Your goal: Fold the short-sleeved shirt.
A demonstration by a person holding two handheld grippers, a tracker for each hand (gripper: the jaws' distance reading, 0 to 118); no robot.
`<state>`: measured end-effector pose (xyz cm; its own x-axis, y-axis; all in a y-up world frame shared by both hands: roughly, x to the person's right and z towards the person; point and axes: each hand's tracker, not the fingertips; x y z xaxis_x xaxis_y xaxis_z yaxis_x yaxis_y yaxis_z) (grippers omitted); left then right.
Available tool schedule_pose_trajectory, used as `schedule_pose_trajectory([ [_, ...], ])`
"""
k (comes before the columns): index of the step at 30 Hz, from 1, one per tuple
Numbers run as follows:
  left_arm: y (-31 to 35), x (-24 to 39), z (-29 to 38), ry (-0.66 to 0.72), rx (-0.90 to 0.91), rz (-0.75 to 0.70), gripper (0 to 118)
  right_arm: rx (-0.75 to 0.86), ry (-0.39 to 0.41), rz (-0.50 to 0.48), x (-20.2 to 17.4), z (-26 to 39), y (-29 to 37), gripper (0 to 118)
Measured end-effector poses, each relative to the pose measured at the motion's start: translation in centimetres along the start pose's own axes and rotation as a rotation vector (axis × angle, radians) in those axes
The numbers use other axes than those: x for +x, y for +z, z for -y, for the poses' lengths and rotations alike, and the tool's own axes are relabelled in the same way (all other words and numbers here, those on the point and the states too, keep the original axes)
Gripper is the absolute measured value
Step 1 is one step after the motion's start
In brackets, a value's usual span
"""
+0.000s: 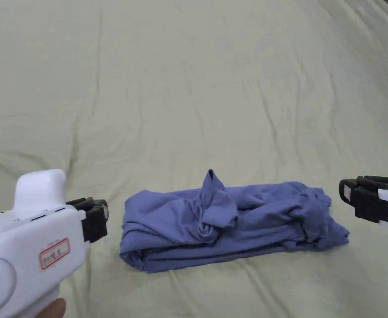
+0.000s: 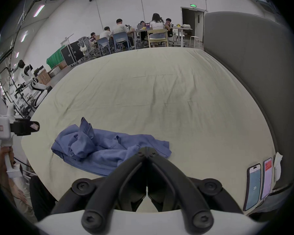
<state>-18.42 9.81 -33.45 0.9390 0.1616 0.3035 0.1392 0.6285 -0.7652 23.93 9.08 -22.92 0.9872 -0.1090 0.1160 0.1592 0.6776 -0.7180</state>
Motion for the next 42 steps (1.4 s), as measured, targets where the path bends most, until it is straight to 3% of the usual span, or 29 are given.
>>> schedule_pose_trajectory([
  [1,-1.0,0.4,-0.3,-0.033,-0.059,0.011,0,0.000,0.002,0.001,-0.2,-0.1,0.0,2],
  [3,-3.1,2.4,-0.2,-0.046,-0.008,0.020,0,-0.001,0.011,0.009,-0.5,-0.2,-0.1,2],
  [7,-8.2,7.3,-0.3,-0.065,-0.074,0.224,0,-0.009,0.008,0.026,-0.3,-0.2,-0.2,2],
  [10,-12.4,11.8,1.0,-0.195,-0.169,0.233,0,-0.013,0.001,0.037,0.0,-0.2,-0.2,2],
  [13,-14.5,15.0,2.5,-0.225,-0.239,0.282,0,-0.023,0.003,0.054,0.3,0.0,-0.2,2],
  [21,-12.8,16.3,1.7,-0.067,-0.175,0.480,0,-0.028,-0.020,0.054,0.8,0.5,-0.1,2],
  [28,-6.1,6.5,0.5,0.126,-0.061,0.578,0,-0.022,-0.011,0.027,0.0,0.2,0.1,2],
  [29,-5.7,4.2,0.4,0.192,-0.068,0.599,11,-0.020,-0.010,0.017,-0.2,0.1,0.1,2],
  [30,-5.3,1.5,0.5,0.255,-0.064,0.615,37,-0.019,-0.008,0.010,-0.5,0.1,0.1,2],
  [31,-5.0,-1.2,0.7,0.312,-0.051,0.614,84,-0.019,-0.003,0.004,-0.8,0.1,0.0,2],
  [32,-4.9,-3.1,1.1,0.332,-0.048,0.585,91,-0.019,0.000,-0.002,-1.0,0.1,0.0,2],
  [37,-6.3,-9.3,2.8,0.378,-0.084,0.312,91,-0.030,0.019,-0.021,-2.0,0.1,-0.5,2],
  [40,-9.5,-7.6,3.7,0.410,-0.171,0.395,91,-0.037,0.024,-0.023,-2.3,0.2,-0.9,2],
  [42,-12.0,-4.8,4.3,0.348,-0.247,0.414,91,-0.039,0.021,-0.025,-2.3,0.2,-0.9,2],
])
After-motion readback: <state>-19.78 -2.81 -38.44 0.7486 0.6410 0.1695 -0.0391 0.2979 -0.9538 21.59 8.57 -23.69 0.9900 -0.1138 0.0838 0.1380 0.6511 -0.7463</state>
